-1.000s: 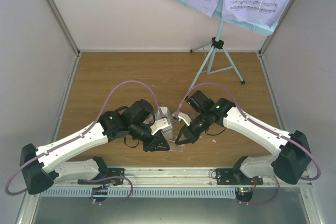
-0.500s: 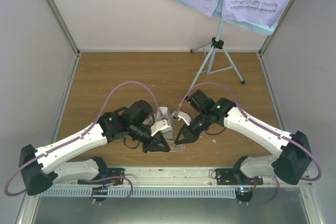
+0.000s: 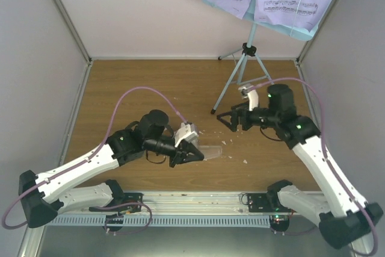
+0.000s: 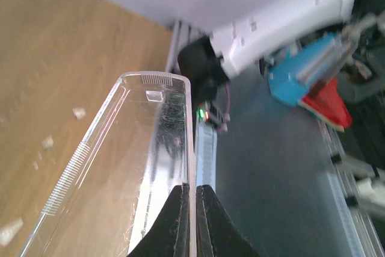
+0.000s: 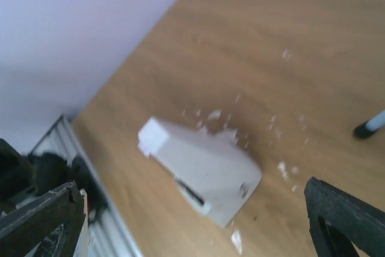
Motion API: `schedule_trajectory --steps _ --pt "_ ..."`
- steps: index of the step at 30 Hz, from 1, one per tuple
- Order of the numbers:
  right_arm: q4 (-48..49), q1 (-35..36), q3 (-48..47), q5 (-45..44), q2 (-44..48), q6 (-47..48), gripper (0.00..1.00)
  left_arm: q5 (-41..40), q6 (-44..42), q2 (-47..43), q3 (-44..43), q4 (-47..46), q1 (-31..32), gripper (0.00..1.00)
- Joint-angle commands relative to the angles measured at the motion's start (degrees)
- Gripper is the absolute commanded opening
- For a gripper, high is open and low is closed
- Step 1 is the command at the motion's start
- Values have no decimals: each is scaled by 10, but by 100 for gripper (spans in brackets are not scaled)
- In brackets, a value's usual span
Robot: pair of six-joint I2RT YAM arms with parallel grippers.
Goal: Pack up the instrument practice props
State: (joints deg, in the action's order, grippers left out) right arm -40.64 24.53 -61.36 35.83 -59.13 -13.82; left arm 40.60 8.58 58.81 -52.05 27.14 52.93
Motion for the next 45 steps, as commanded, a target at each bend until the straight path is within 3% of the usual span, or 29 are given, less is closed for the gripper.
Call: schedule_trajectory --steps 1,4,6,10,12,17,27,38,45 --pt "189 -50 41 -10 86 -92 100 -22 85 3 14 -254 -24 0" --pt "294 -55 71 -32 135 -129 100 -33 138 -2 21 -358 -49 0" --pt "418 -55 109 -26 165 -163 100 -54 176 -9 23 -400 -67 0" --pt "718 -54 233 72 202 -268 100 -68 279 -31 49 -500 -114 0" --pt "782 -47 261 87 188 -298 100 -81 318 -43 76 -562 -118 0" --pt "758 26 244 50 145 -260 100 -103 354 -67 132 -666 -118 0" --pt "846 131 216 -19 48 -291 100 -68 342 -87 136 -698 -118 0" --pt "848 195 153 -53 -12 -266 99 -58 341 -94 140 -722 -118 0" --pt "827 209 115 -42 -36 -247 84 -54 344 -94 139 -732 -118 0"
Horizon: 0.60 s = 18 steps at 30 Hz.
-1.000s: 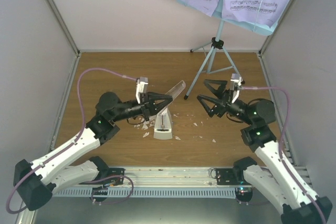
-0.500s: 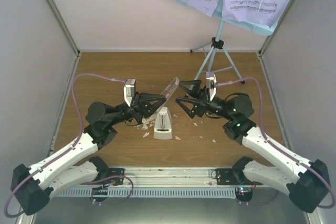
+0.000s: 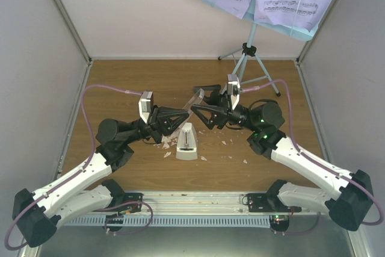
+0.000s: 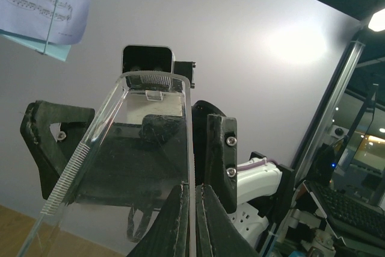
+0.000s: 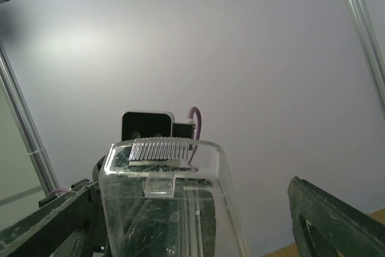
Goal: Pack up the instrument practice props
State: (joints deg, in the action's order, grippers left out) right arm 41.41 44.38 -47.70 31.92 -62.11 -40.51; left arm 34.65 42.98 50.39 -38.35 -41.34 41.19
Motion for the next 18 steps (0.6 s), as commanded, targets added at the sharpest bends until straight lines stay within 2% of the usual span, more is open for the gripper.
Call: schedule_trajectory --steps 1,8,15,18 --pt "5 11 -23 -3 -7 20 83 5 0 -10 2 -49 -1 0" --pt "4 16 -16 0 -12 24 77 -1 -2 -13 6 -52 -1 0" --pt "7 17 -22 21 -25 24 83 -1 -1 -13 7 -52 -1 0" --pt "9 18 -23 24 -27 25 78 -1 -1 -16 8 -51 -1 0"
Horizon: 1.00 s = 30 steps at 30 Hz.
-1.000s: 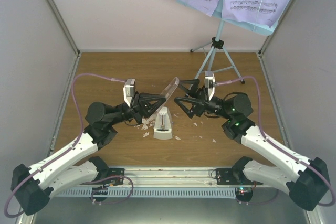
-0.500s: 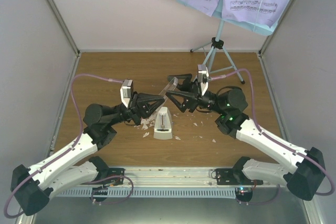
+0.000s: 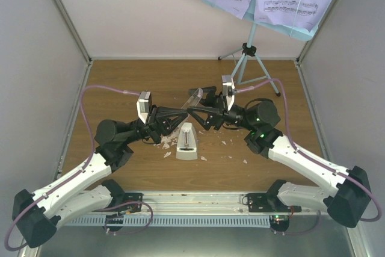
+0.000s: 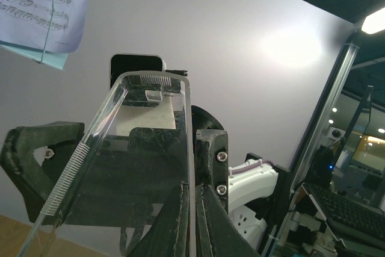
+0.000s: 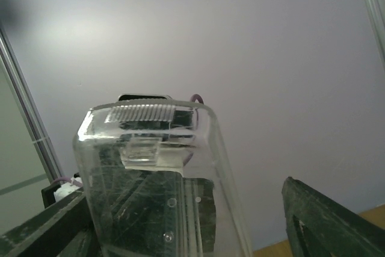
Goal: Pack up the instrument practice props
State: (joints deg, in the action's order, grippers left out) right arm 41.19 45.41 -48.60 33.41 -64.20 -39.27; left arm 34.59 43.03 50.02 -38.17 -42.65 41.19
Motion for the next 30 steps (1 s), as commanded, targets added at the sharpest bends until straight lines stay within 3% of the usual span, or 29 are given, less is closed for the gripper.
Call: schedule_trajectory --steps 1,14,15,17,20,24,26,30 --pt "12 7 -14 9 -6 12 76 0 -2 -13 7 -37 -1 0" --pt "6 8 -7 6 1 32 55 -12 -13 -21 11 0 -1 0" --pt "0 8 -6 4 3 36 54 -15 -14 -24 13 8 -1 3" --pt "-11 8 -3 -4 8 46 53 -19 -19 -30 14 26 -1 24" --pt "-30 9 5 -14 22 63 51 -19 -34 -41 10 68 -1 38" --pt "-100 9 6 -40 51 109 49 -33 -56 -69 11 151 -1 74" --pt "-144 9 8 -62 68 136 49 -49 -65 -89 18 203 -1 85" --pt "-229 9 15 -111 109 188 49 -95 -67 -132 54 282 -1 96"
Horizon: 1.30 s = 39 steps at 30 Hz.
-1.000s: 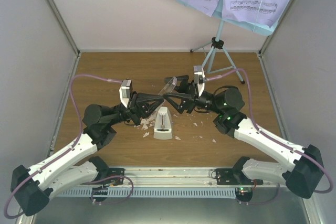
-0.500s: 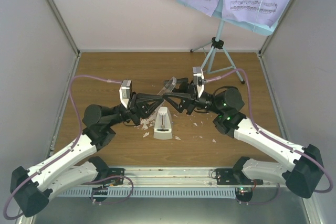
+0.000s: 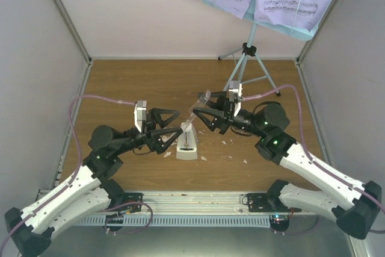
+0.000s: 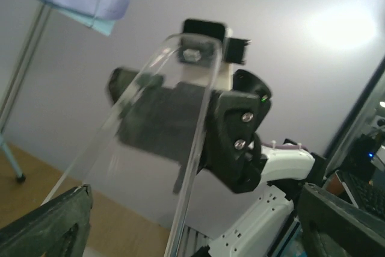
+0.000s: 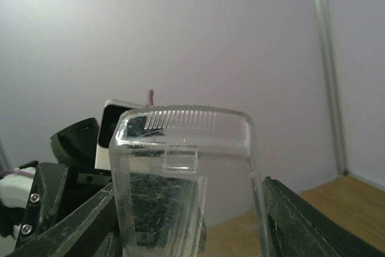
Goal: Pack up the instrument practice props
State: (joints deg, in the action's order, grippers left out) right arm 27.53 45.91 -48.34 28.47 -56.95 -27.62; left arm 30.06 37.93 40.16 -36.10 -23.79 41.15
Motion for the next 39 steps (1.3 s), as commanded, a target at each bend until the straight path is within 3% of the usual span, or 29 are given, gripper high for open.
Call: schedule_trajectory --steps 1,6,11,17,29,33,39 --pt "-112 4 16 -76 47 80 49 -64 -15 -44 42 111 0 97" --pt "-186 4 35 -142 89 115 49 -117 0 -58 96 199 0 95" --pt "-222 4 49 -179 109 132 49 -109 -5 31 144 193 2 86" --pt "-234 4 57 -188 122 133 49 -156 -20 106 161 168 15 85" --pt "-234 4 59 -201 115 139 49 -197 -10 119 203 169 21 88" --pt "-242 4 57 -206 112 141 49 -183 -4 118 221 150 21 88" --pt "-248 4 59 -210 112 139 49 -125 -25 177 216 88 22 74"
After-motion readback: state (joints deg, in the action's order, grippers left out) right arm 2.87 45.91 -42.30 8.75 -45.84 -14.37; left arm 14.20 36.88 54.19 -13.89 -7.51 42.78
